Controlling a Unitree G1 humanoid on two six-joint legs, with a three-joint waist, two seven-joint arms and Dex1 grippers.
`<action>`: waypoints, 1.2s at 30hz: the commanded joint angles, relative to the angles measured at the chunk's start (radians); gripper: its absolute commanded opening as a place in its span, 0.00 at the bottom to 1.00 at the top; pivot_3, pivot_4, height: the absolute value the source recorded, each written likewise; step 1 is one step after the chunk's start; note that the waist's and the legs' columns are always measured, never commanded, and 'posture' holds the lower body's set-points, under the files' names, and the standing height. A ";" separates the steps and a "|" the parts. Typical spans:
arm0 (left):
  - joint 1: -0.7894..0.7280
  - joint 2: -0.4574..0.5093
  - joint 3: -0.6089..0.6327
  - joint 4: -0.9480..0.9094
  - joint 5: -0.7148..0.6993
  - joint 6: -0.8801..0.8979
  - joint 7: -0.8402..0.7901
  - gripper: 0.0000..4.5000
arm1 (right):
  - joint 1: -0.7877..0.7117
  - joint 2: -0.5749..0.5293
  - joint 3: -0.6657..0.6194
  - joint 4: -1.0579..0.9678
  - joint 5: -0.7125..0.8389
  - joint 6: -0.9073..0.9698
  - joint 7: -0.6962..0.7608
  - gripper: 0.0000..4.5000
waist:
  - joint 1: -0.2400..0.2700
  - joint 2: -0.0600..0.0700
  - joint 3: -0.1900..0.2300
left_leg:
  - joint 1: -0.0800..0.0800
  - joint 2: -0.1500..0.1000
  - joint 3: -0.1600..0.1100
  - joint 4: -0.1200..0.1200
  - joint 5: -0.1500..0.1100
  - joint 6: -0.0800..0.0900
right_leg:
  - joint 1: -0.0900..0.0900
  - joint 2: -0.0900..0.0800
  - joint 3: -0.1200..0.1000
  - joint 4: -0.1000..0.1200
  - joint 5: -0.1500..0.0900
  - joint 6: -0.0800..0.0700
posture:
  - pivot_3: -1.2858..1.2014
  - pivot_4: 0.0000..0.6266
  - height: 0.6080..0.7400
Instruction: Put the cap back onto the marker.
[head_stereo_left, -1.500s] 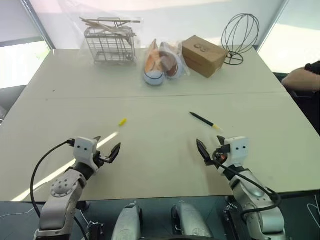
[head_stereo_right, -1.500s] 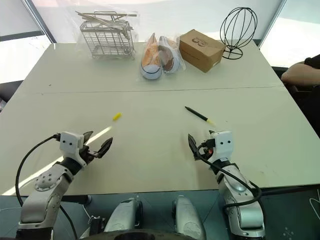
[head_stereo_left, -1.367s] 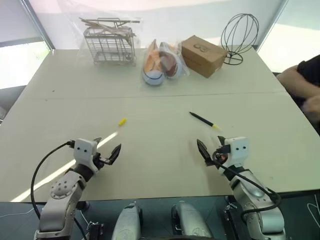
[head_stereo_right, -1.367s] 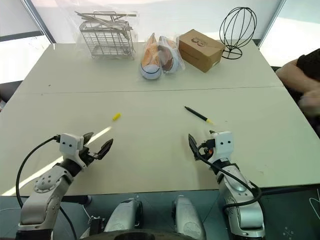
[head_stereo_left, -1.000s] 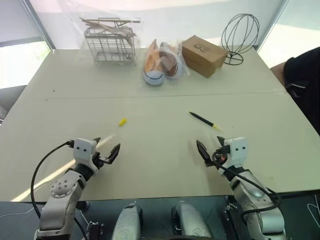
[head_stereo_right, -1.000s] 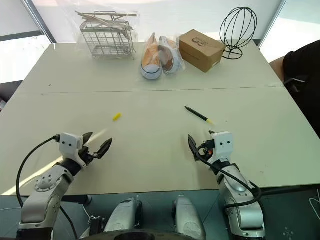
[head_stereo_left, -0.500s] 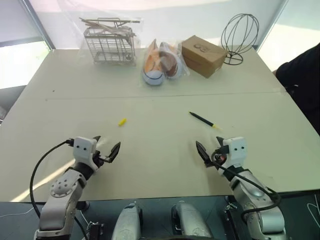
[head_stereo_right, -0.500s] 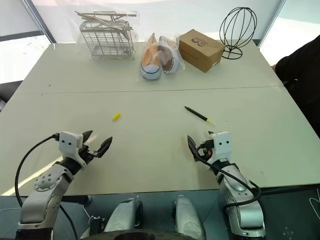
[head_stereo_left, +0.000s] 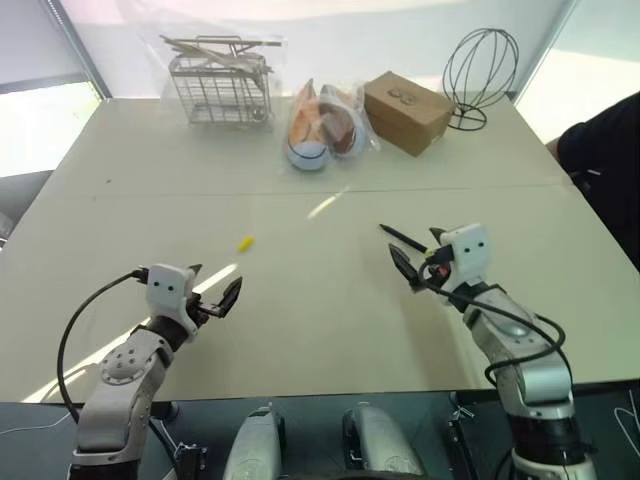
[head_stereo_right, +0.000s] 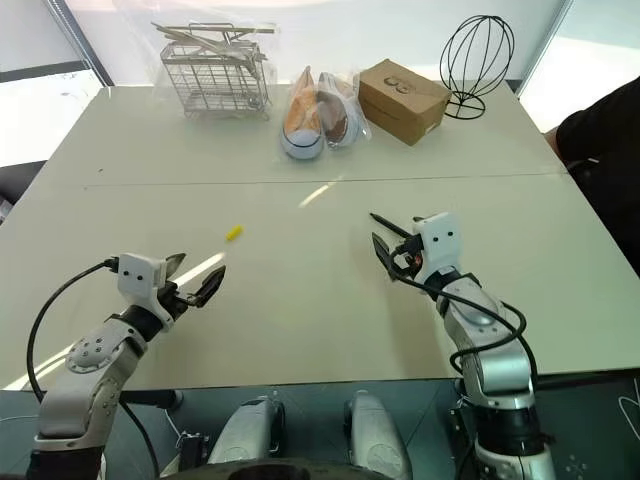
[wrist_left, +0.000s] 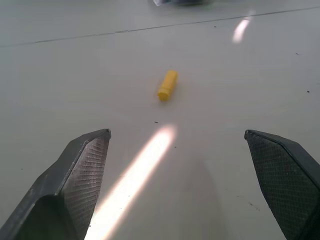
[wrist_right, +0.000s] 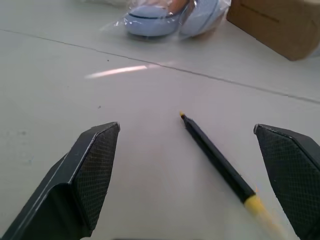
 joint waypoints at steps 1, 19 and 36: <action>-0.014 0.007 0.015 -0.035 -0.013 0.004 0.003 1.00 | -0.063 -0.017 -0.008 0.079 -0.003 -0.025 0.023 0.99 | -0.001 0.000 0.000 | 0.000 0.000 0.000 0.000 0.000 0.000 | 0.000 0.000 0.000 0.000 0.000 0.000 | 0.52 0.24 1.00; 0.024 0.002 0.026 -0.085 -0.014 0.014 0.032 1.00 | -0.199 -0.082 -0.045 0.445 -0.006 -0.025 0.118 0.99 | -0.003 0.000 0.000 | 0.000 0.000 0.002 0.000 0.000 0.000 | 0.000 -0.001 0.001 0.000 0.002 0.003 | 0.52 0.24 1.00; 0.014 0.005 0.026 -0.069 -0.011 0.007 0.028 1.00 | -0.183 -0.141 -0.010 0.386 0.030 0.114 0.239 0.02 | -0.006 0.000 0.000 | 0.001 0.000 0.000 0.002 0.000 0.000 | 0.003 -0.001 0.000 0.000 0.000 0.000 | 0.52 0.24 1.00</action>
